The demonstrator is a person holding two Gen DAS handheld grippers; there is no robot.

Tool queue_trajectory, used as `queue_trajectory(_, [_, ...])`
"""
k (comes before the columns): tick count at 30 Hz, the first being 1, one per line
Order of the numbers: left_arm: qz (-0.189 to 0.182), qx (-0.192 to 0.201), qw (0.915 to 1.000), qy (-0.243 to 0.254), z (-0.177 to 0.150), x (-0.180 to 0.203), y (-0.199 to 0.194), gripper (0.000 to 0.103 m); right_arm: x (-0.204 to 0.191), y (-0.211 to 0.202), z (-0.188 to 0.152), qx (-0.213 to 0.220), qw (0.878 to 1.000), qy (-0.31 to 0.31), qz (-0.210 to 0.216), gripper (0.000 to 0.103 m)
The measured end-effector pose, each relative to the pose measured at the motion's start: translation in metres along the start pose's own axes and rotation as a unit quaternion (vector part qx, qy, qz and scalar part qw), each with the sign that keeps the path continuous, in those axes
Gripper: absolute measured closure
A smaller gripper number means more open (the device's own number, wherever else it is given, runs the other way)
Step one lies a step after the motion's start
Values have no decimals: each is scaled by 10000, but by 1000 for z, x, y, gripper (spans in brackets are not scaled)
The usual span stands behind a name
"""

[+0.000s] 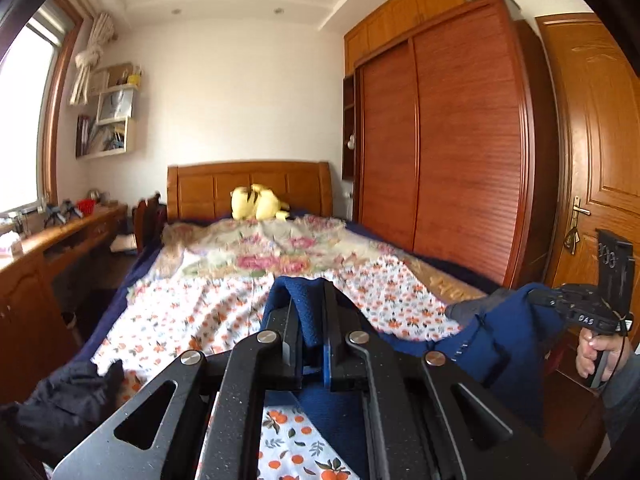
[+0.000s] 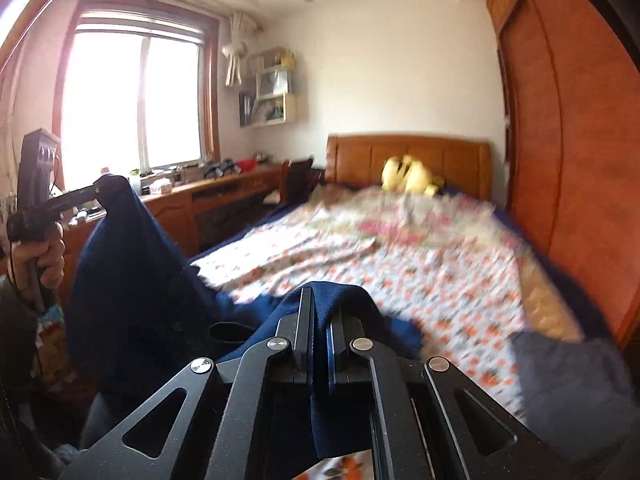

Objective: Fold large clothes
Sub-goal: 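Lift the hem with both tools and fold it toward the collar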

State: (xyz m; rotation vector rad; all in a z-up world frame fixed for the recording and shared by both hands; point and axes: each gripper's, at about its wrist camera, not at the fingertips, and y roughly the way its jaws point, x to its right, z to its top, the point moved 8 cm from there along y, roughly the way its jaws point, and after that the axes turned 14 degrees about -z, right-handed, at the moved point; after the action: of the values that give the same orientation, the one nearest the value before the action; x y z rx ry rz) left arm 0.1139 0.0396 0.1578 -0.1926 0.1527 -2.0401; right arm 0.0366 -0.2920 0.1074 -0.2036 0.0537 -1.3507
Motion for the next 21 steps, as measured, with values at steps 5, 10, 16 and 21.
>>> queue_trajectory(5, [195,18,9998,30,2,-10,4,96,4,-11,1,4,9998,-172,-116,99])
queue_trajectory(10, [443,-389,9981,-169,-44,-49,68,96,-5,54,-37,-564,9978,-235,-255,99])
queue_trajectory(16, [546,-742,9932,-717,-110,-95,145,96,-1,159,-102,-1287,9911,26,-334,99])
queue_trajectory(21, [499,-834,9913,-885,-130,-113,177,96,10,216,-92,-1363,9885,-46,-657,99])
